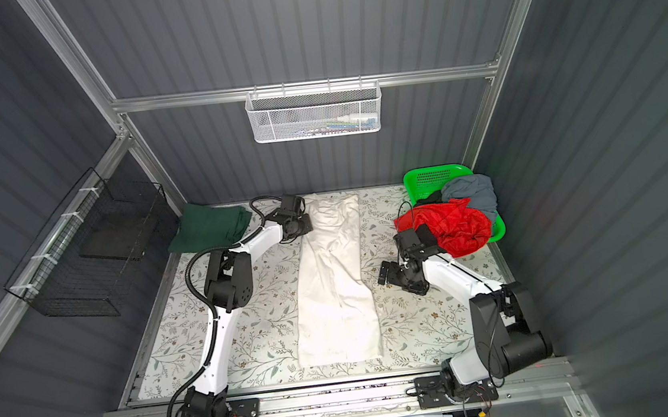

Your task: Fold and stack the t-shirts

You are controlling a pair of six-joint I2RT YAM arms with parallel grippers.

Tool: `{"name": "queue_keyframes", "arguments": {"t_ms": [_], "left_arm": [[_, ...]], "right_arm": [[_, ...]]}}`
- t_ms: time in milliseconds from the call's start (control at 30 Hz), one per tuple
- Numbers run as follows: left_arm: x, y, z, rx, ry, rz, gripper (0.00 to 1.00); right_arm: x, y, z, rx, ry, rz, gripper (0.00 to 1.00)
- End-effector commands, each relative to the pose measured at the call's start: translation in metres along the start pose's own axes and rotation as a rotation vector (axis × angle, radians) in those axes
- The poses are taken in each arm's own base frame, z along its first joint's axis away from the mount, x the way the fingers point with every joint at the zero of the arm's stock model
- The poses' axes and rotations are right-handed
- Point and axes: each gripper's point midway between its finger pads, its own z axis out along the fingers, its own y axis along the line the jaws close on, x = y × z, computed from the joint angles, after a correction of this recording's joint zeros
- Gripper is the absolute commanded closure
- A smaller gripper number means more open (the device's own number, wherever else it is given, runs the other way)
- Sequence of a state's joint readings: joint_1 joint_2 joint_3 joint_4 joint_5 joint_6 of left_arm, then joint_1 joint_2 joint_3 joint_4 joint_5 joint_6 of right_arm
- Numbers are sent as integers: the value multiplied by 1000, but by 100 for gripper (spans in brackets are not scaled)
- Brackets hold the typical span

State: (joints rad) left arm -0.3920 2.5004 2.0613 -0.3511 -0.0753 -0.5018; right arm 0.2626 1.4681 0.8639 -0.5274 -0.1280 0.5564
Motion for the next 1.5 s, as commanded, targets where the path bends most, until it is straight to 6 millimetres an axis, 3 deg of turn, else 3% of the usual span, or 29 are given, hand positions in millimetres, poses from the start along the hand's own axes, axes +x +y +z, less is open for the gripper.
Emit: {"name": "queue_keyframes", "arguments": {"t_ms": [0, 133, 167, 200, 300, 400, 467, 633, 800, 833, 1033, 1300, 1467], "left_arm": [[3, 33, 3, -66, 32, -62, 100], [0, 25, 5, -10, 56, -56, 94], [0, 24, 4, 1, 60, -58, 81], [1, 21, 3, 13, 64, -56, 60], [4, 16, -5, 43, 75, -41, 39], [1, 13, -24, 63, 49, -22, 9], [-2, 12, -41, 71, 21, -15, 1], [0, 7, -86, 121, -26, -14, 0], [19, 8, -128, 162, -40, -45, 0], [35, 12, -133, 159, -17, -43, 0], [74, 31, -188, 134, -12, -36, 0], [145, 54, -251, 94, 60, -8, 0], [185, 52, -276, 175, 102, -49, 2]], "right_arm": [[-4, 7, -3, -1, 1, -23, 1], [-3, 13, -6, -11, -5, -25, 1], [-1, 15, -6, -22, -5, -22, 1], [1, 16, -6, -31, -6, -14, 1], [9, 18, -8, -40, -9, 4, 1], [18, 19, -12, -44, -21, 5, 1], [27, 24, -13, -75, -10, 6, 1], [51, 25, -6, -145, 33, 70, 1], [67, 27, -5, -168, 45, 57, 1], [69, 28, -6, -170, 42, 54, 1], [82, 32, -2, -211, 40, 63, 1], [112, 25, -1, -212, 105, 92, 1], [137, 19, 6, -227, 167, 107, 7]]}}
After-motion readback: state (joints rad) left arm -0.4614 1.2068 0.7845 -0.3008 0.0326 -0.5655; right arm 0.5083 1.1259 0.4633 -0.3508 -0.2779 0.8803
